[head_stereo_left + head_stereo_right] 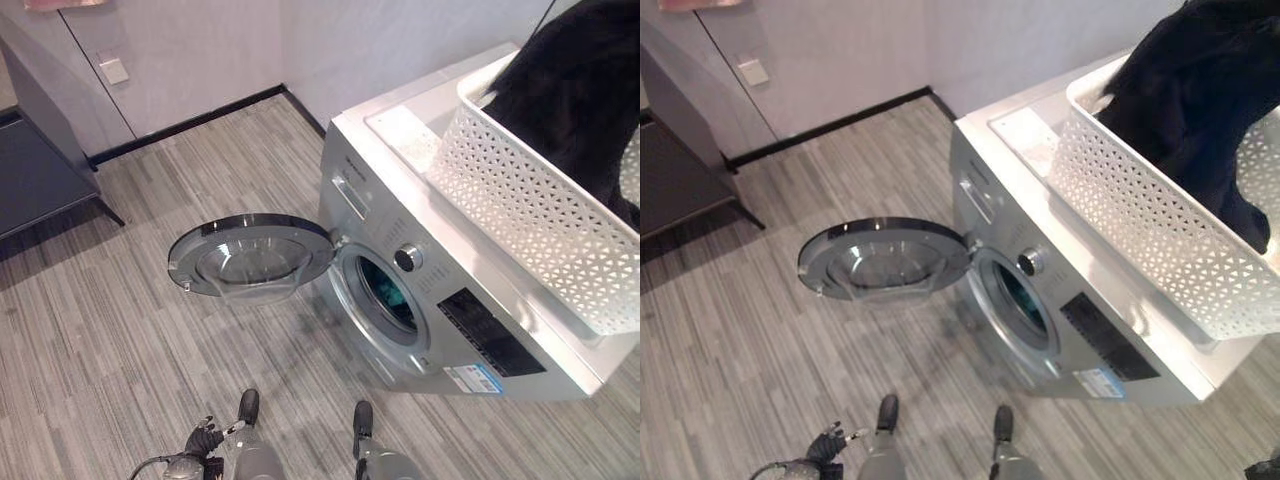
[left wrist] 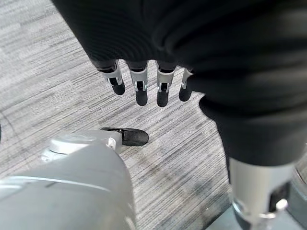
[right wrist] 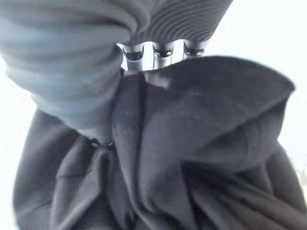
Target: Grab the laundry basket,head to the washer,open it,put in the laundry and shut it.
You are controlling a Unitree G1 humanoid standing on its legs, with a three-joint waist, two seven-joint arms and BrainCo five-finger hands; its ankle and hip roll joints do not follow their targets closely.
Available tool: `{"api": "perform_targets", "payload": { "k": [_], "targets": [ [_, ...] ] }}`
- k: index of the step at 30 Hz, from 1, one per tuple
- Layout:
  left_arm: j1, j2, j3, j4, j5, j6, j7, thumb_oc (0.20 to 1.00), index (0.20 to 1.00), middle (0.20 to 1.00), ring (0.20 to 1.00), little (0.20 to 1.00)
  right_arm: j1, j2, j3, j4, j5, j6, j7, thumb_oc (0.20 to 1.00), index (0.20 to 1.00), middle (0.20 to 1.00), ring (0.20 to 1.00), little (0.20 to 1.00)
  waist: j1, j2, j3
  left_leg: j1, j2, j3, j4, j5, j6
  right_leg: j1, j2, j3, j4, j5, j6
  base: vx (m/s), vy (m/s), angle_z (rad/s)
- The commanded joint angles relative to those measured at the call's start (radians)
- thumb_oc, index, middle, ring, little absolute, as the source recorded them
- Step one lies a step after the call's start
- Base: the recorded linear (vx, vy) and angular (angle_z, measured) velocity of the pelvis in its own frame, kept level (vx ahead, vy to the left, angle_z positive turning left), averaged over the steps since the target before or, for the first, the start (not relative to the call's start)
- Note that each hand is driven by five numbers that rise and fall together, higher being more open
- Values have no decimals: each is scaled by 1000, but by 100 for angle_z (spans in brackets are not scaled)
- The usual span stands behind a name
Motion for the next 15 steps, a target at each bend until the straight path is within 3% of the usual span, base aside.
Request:
{"api": "perform_targets", "payload": {
  "k": [1,3,7,12,15],
  "targets": [
    [-20,82,-19,65,52,-12,30,1000,1000,1000,1000,1000,-163,-65,-40,51,4,-74,-154,200,200,200,200,200,8,-96,-89,177,14,87,5,-96,-13,-70,-99,66,114,-152,65,35,21,0],
    [-21,81,-14,66,55,-10,35,1000,1000,1000,1000,1000,-157,-70,-54,31,-13,-73,-170,200,200,200,200,200,6,-97,-94,184,14,88,5,-101,-11,-64,-98,66,117,-155,64,20,8,-2],
    [-11,72,-11,60,77,3,59,1000,1000,1000,1000,1000,-143,-106,-120,-71,-93,-94,-319,200,200,200,200,200,-5,-96,-115,211,11,87,6,-127,2,-44,-96,71,135,-171,64,17,24,0],
    [-6,67,-18,54,95,7,69,1000,1000,1000,1000,1000,-101,-142,-192,-109,-120,-99,-395,200,200,200,200,200,-17,-102,-129,236,5,100,6,-149,11,-26,-100,79,136,-171,69,9,30,-2],
    [-6,59,-16,32,112,6,90,1000,1000,1000,1000,1000,-34,-199,-280,-238,-209,-110,-509,200,200,200,200,200,-33,-101,-139,257,-1,116,8,-172,22,-19,-103,91,132,-165,77,-4,50,-6]
  ]
}}
